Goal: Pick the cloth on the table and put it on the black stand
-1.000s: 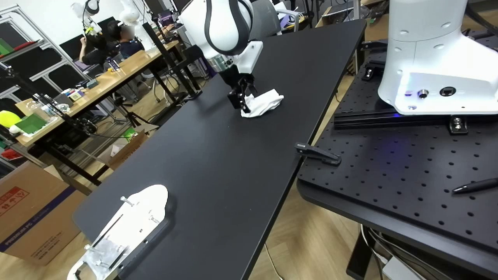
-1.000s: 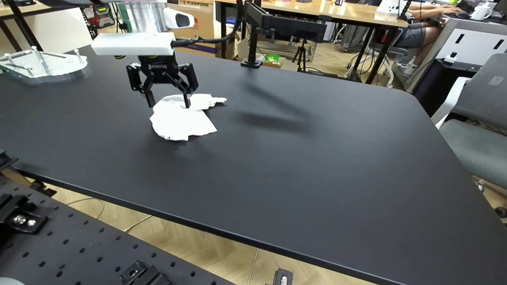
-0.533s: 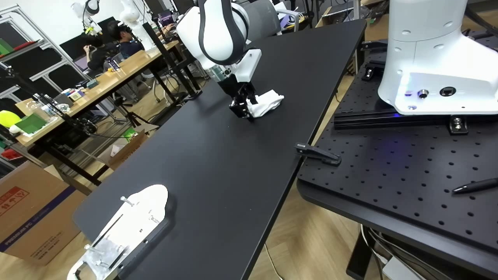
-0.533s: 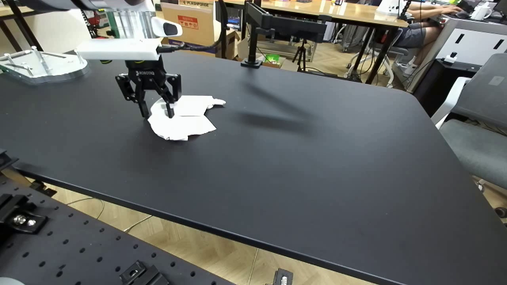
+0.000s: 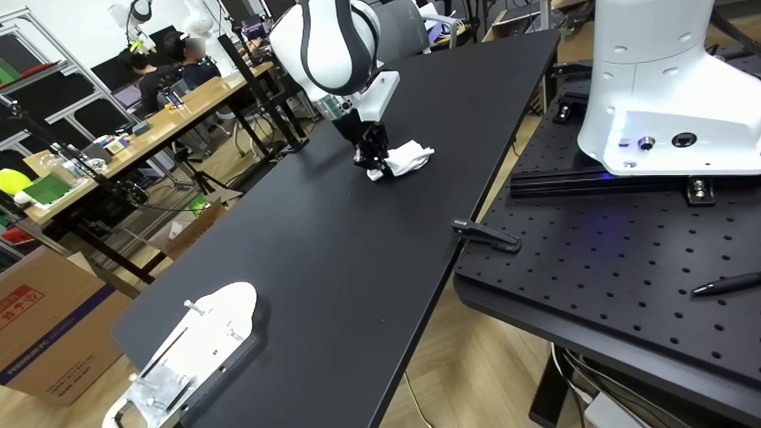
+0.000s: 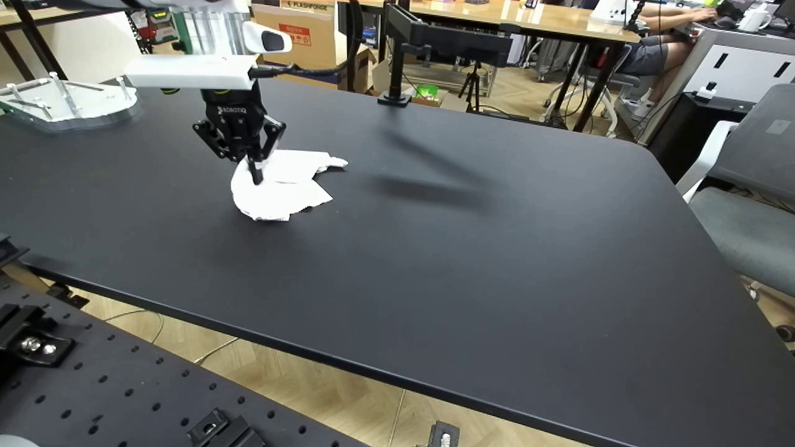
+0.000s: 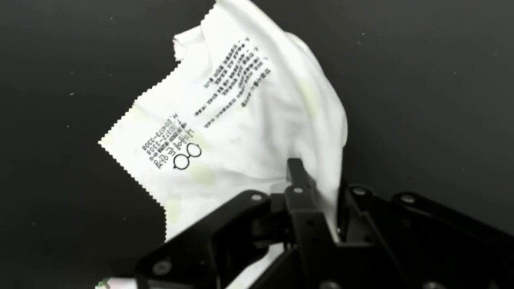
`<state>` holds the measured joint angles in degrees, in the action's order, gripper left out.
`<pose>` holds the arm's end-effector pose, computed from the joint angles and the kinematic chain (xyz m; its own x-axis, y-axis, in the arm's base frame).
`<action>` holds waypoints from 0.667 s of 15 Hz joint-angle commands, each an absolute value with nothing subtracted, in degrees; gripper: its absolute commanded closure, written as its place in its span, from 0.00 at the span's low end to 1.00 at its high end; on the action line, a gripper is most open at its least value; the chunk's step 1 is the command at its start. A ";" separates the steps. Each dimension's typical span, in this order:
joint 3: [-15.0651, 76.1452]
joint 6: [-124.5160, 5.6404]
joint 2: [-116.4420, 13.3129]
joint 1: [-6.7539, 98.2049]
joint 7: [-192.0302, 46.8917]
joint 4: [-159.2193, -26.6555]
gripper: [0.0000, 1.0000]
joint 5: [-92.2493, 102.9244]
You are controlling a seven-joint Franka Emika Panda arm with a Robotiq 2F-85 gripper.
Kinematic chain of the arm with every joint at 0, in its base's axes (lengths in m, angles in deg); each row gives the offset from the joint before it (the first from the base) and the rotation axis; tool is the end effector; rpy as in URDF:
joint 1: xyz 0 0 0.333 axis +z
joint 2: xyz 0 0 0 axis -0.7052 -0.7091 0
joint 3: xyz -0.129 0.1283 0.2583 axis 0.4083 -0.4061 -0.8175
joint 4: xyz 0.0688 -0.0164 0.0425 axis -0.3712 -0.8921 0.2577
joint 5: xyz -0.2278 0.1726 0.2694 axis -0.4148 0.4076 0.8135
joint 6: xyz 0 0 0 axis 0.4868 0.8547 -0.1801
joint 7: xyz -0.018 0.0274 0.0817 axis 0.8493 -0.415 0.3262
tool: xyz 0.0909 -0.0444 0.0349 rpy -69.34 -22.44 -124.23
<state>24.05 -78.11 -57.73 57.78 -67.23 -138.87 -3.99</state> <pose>0.4535 0.1339 0.1391 0.9514 0.2809 -0.1263 0.2916 -0.9536 0.0756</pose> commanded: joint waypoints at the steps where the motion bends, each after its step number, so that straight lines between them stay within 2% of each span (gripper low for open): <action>1: 23.67 -73.01 -53.45 56.38 -69.95 -138.77 1.00 -2.61; 10: 23.73 -51.20 -40.19 51.01 -79.58 -132.68 0.99 -0.94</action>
